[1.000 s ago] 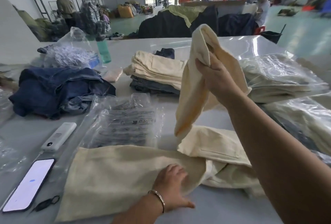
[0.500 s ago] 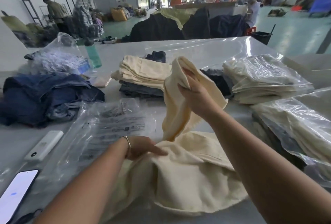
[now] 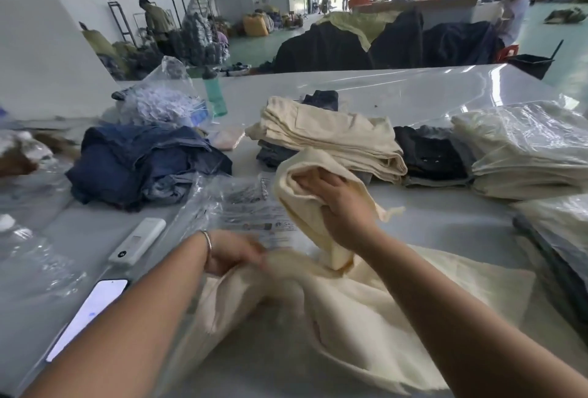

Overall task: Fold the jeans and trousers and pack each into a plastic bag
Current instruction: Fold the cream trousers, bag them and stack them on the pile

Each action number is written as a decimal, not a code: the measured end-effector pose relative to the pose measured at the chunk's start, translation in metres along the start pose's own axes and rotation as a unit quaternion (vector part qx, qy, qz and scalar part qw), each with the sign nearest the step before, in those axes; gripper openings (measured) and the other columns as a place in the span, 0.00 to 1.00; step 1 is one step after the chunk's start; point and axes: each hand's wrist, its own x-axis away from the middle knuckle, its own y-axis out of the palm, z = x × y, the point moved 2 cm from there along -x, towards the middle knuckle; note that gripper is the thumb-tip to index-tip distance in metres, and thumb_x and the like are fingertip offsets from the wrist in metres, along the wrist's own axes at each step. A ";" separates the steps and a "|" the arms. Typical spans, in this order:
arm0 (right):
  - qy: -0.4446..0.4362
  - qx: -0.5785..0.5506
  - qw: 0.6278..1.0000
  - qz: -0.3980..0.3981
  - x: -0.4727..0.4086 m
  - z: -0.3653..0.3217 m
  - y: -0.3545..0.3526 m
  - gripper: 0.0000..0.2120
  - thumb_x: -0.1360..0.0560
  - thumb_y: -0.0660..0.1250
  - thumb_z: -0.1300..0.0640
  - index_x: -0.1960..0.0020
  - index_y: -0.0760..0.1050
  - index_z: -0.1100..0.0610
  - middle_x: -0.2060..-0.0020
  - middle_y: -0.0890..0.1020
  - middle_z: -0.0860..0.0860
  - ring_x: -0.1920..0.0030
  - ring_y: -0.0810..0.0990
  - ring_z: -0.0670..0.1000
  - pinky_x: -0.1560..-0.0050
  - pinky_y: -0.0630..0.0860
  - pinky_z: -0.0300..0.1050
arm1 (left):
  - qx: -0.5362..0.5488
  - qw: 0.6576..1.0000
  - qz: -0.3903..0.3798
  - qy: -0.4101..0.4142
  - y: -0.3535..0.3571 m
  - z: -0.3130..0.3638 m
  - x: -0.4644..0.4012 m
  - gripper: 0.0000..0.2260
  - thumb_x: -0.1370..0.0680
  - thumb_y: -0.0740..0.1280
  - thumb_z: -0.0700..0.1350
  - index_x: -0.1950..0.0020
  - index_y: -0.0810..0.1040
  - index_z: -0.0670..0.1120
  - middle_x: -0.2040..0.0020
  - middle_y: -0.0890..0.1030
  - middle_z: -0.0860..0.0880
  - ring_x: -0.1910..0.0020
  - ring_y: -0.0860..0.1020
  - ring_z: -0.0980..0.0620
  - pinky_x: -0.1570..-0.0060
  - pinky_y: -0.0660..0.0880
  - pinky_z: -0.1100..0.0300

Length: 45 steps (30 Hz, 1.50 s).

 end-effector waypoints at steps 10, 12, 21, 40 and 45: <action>0.104 -0.082 0.971 0.198 -0.032 0.045 -0.057 0.22 0.24 0.58 0.65 0.33 0.73 0.50 0.33 0.72 0.50 0.32 0.67 0.52 0.32 0.62 0.44 | 0.128 0.989 0.055 0.053 -0.048 -0.003 0.016 0.15 0.21 0.63 0.47 0.44 0.77 0.35 0.52 0.82 0.38 0.59 0.82 0.45 0.54 0.80 0.52; 0.087 -0.106 0.967 0.216 -0.031 0.045 -0.059 0.21 0.23 0.59 0.65 0.34 0.74 0.52 0.33 0.71 0.50 0.31 0.66 0.52 0.30 0.61 0.47 | 0.121 0.985 0.091 0.084 -0.051 0.009 0.009 0.18 0.24 0.66 0.52 0.48 0.81 0.37 0.52 0.83 0.39 0.58 0.83 0.45 0.54 0.81 0.50; 0.119 -0.071 0.975 0.172 -0.013 0.048 -0.047 0.21 0.23 0.60 0.66 0.32 0.73 0.52 0.30 0.70 0.52 0.30 0.66 0.54 0.31 0.65 0.56 | -0.335 0.911 0.237 -0.030 -0.064 0.003 -0.007 0.04 0.24 0.68 0.45 0.54 0.79 0.45 0.63 0.76 0.49 0.68 0.73 0.52 0.71 0.69 0.64; 0.090 0.063 0.994 -0.024 0.000 0.001 0.027 0.23 0.23 0.52 0.51 0.29 0.67 0.44 0.30 0.71 0.52 0.35 0.70 0.59 0.38 0.66 0.50 | -0.155 0.957 0.233 0.074 -0.010 -0.081 -0.050 0.20 0.31 0.77 0.46 0.41 0.79 0.44 0.44 0.82 0.46 0.45 0.79 0.49 0.45 0.75 0.59; 0.108 0.032 0.993 0.024 0.005 0.013 0.023 0.25 0.24 0.61 0.62 0.31 0.70 0.44 0.31 0.71 0.51 0.35 0.69 0.58 0.42 0.68 0.49 | 0.294 0.931 0.163 0.145 -0.010 -0.041 -0.027 0.11 0.36 0.71 0.38 0.54 0.82 0.41 0.58 0.81 0.41 0.59 0.80 0.45 0.56 0.80 0.52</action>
